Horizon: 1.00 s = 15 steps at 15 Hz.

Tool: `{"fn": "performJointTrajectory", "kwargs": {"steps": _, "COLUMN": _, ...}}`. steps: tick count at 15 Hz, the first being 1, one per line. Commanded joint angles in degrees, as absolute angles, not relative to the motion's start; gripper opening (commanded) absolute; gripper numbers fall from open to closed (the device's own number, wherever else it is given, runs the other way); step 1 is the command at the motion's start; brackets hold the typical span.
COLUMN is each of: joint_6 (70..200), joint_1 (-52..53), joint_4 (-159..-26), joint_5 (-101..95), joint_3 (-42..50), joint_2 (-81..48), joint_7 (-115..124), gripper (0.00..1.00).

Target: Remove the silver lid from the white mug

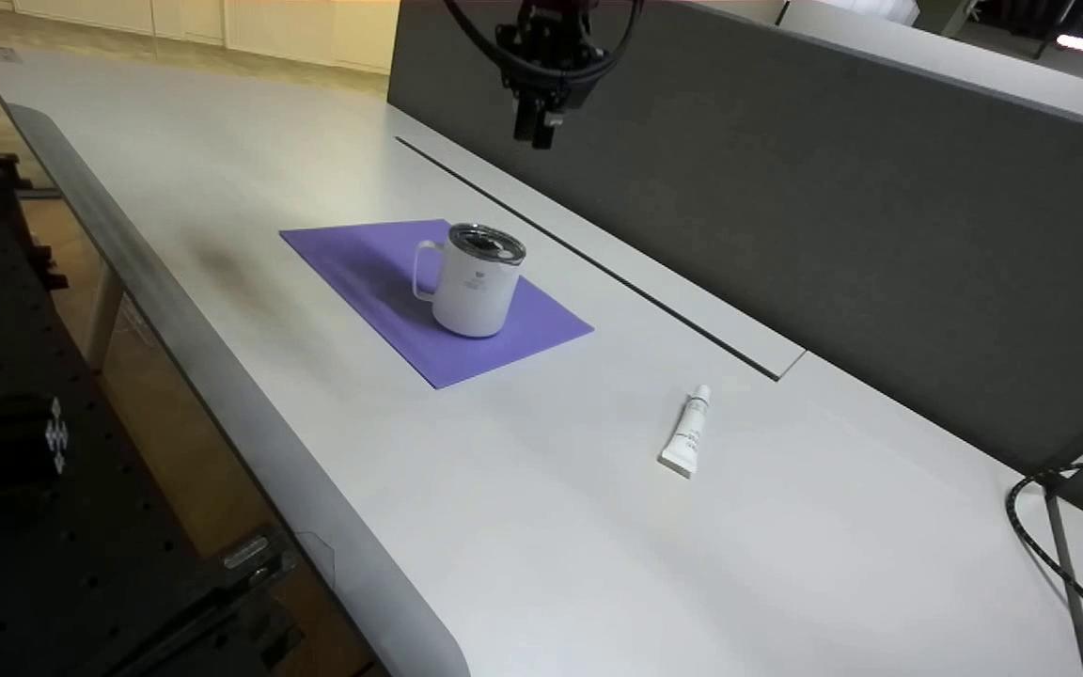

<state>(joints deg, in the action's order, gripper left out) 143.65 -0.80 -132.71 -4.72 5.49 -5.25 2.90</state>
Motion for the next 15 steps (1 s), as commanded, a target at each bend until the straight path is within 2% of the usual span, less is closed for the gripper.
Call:
{"fn": "performJointTrajectory", "kwargs": {"steps": 1, "joint_6": 134.5, "joint_1": -1.7, "joint_4": -129.7, "joint_5": -4.0, "joint_3": 4.6, "joint_2": -1.9, "joint_7": 1.1, "gripper": 0.61}}
{"fn": "performJointTrajectory", "kwargs": {"steps": 6, "joint_6": 129.7, "joint_1": -2.0, "joint_4": -129.2, "joint_5": -4.8, "joint_3": 4.4, "joint_2": 0.3, "joint_7": -0.4, "gripper": 0.95}}
{"fn": "performJointTrajectory", "kwargs": {"steps": 7, "joint_6": 129.3, "joint_1": -2.1, "joint_4": -129.3, "joint_5": -5.0, "joint_3": 4.4, "joint_2": 0.5, "joint_7": -0.7, "gripper": 0.99}}
{"fn": "performJointTrajectory", "kwargs": {"steps": 15, "joint_6": 129.2, "joint_1": -2.1, "joint_4": -129.8, "joint_5": -5.8, "joint_3": 4.3, "joint_2": -0.1, "joint_7": -1.7, "gripper": 1.00}}
